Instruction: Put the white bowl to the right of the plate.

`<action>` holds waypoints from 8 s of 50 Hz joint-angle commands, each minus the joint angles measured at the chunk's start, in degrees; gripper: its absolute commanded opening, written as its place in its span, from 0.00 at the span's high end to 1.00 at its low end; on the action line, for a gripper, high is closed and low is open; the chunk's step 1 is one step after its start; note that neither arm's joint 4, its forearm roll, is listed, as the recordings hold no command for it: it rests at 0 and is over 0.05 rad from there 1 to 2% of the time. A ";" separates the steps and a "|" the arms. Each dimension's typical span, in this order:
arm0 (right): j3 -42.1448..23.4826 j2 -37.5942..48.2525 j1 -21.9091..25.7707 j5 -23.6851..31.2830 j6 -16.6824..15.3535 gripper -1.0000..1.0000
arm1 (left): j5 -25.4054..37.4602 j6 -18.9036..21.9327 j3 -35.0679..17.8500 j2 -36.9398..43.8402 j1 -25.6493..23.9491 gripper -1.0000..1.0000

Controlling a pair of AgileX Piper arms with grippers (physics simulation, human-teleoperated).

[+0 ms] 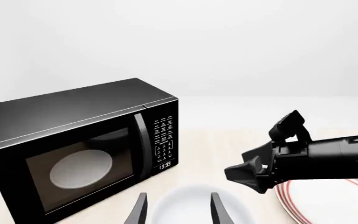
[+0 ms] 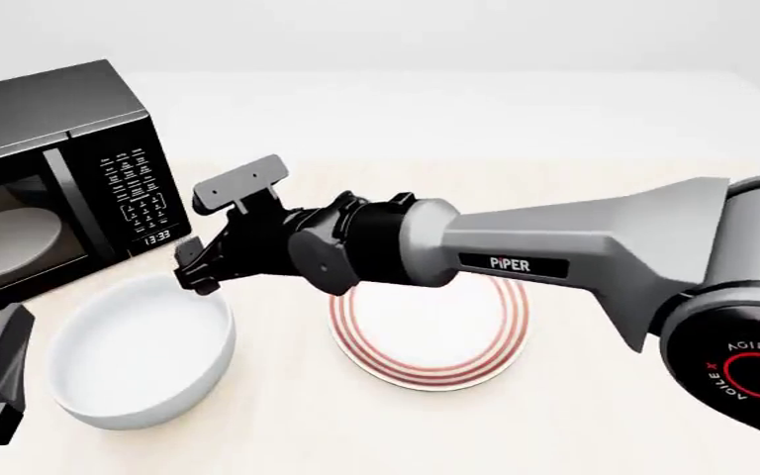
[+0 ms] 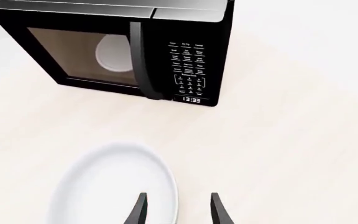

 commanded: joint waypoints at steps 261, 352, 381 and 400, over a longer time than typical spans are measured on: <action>67.16 -44.82 -69.50 -26.62 3.47 1.00 | 0.00 0.00 0.00 0.00 0.00 0.00; 66.85 -24.08 -75.37 -42.79 4.57 0.00 | 0.00 0.00 0.00 0.00 0.00 0.00; 75.39 -84.89 -64.42 -15.49 -4.75 0.00 | 0.00 0.00 0.00 0.00 0.00 0.00; 82.64 -104.38 -55.84 -12.97 -4.60 0.00 | 0.00 0.00 0.00 0.00 0.00 0.00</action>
